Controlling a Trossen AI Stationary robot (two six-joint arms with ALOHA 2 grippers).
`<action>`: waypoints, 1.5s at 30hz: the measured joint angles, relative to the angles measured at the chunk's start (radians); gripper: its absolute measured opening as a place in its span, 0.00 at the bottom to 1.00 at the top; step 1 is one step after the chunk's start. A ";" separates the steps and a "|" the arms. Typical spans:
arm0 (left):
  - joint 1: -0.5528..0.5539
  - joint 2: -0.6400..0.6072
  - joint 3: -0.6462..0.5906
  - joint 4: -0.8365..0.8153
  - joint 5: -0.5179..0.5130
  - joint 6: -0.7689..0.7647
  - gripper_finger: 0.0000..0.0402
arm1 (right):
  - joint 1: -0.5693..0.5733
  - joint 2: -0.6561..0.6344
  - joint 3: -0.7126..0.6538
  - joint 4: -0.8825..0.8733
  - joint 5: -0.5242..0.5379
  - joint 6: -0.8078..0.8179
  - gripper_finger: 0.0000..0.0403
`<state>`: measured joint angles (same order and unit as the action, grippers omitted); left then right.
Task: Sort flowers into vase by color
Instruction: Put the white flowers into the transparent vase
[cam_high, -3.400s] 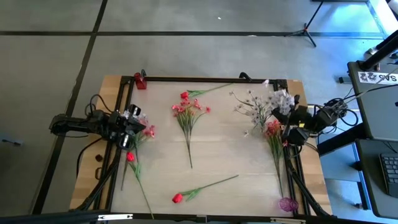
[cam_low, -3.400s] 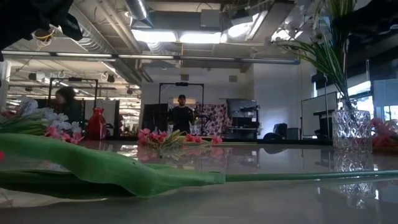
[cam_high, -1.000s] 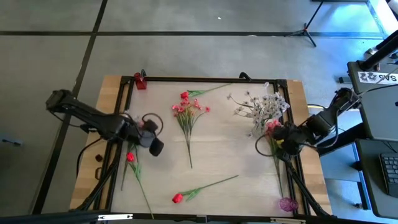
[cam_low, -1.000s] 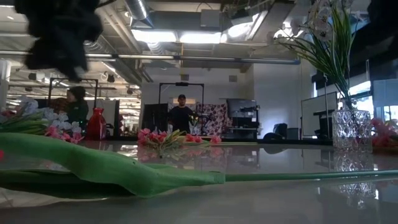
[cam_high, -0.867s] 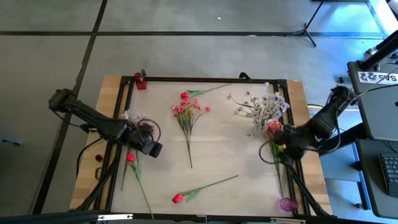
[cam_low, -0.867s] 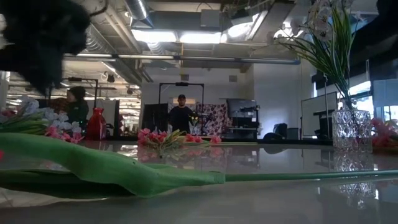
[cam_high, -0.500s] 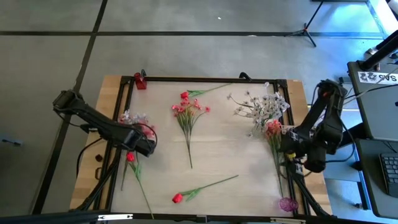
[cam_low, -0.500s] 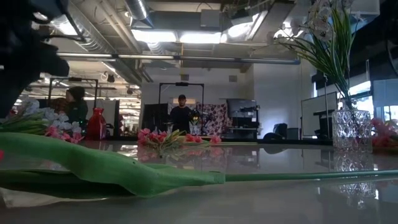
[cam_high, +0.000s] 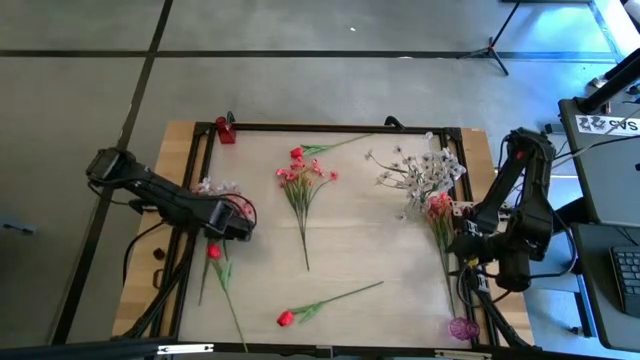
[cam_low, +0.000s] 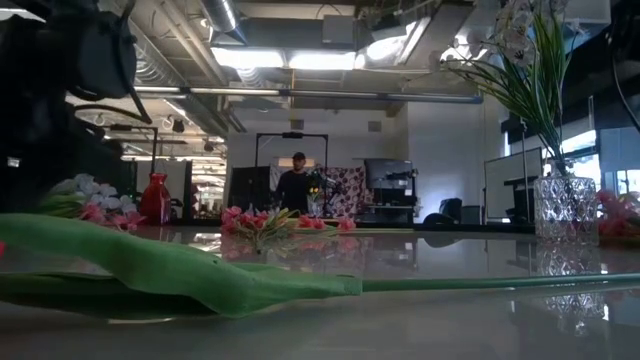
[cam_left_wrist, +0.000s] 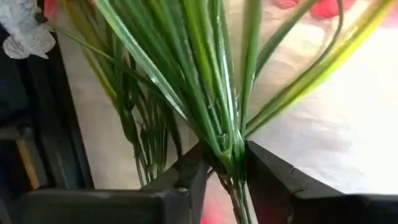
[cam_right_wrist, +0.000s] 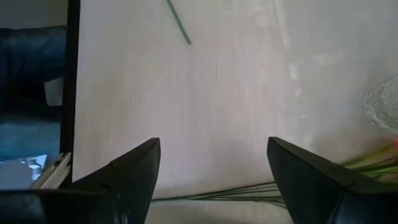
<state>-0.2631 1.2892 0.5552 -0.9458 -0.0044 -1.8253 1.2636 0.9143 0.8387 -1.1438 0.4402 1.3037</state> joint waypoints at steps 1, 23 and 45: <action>0.000 0.000 0.001 0.007 -0.013 0.008 0.21 | 0.000 0.006 0.000 0.000 -0.004 0.000 0.73; -0.103 0.043 0.191 0.897 -0.616 0.941 0.05 | -0.001 0.024 0.000 0.181 0.212 -0.041 0.74; -0.103 0.727 0.527 2.009 -0.401 1.819 0.05 | -0.247 0.342 -0.001 0.771 0.529 -0.465 0.74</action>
<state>-0.3656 2.0163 1.0823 1.0630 -0.4055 -0.0060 1.0167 1.2564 0.8380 -0.3725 0.9691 0.8389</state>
